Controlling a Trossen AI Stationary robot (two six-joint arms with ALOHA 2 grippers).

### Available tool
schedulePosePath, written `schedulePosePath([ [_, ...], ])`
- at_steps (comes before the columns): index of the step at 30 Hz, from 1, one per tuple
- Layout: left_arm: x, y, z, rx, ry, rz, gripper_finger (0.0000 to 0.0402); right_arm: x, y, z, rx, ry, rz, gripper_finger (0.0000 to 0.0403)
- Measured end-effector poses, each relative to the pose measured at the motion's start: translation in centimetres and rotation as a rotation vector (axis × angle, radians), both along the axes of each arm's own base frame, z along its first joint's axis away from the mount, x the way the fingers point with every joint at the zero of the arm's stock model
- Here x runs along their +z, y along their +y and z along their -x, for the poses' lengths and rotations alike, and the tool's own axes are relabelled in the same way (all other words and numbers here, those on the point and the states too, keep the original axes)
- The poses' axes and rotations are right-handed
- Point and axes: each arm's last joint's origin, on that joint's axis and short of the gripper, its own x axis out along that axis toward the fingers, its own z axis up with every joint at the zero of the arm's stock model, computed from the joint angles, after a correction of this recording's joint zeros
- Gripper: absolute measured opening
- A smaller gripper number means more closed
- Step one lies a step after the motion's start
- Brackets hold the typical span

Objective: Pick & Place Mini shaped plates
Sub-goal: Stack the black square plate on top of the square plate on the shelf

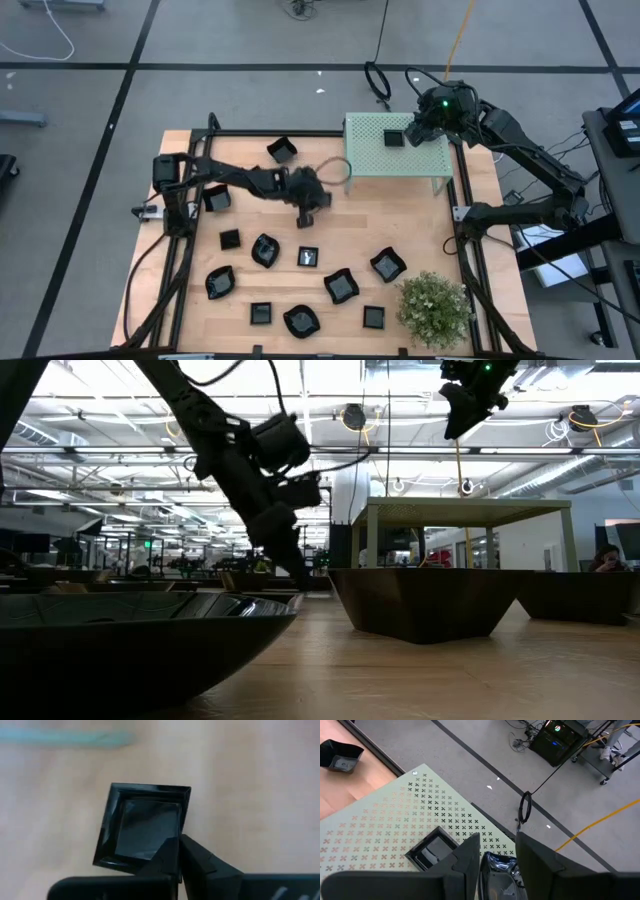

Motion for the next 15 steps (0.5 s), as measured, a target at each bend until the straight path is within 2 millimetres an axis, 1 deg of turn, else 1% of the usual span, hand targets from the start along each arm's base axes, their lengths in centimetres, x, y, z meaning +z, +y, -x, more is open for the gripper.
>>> schedulePosePath([
  [2,0.2,-1.9,-0.5,-0.105,-0.028,-0.022,0.0007,0.0,0.0,0.0,0.0,0.0,0.0,0.0116],
  [6,0.6,-5.5,-1.3,-0.328,-0.096,-0.14,0.0022,0.0,0.0,0.0,0.001,0.0,-0.001,0.0116],
  [8,0.8,-6.8,-1.6,-0.39,-0.132,-0.198,0.0023,0.0,0.0,0.0,0.004,-0.002,-0.003,0.0116],
  [11,0.9,-7.9,-1.8,-0.37,-0.141,-0.26,0.0013,-0.3,0.0,-0.3,0.057,-0.033,-0.03,0.0116],
  [15,0.9,-8.1,-1.8,-0.262,-0.125,-0.276,0.0003,-1.6,-0.1,-1.0,0.156,-0.08,-0.089,0.0116],
])
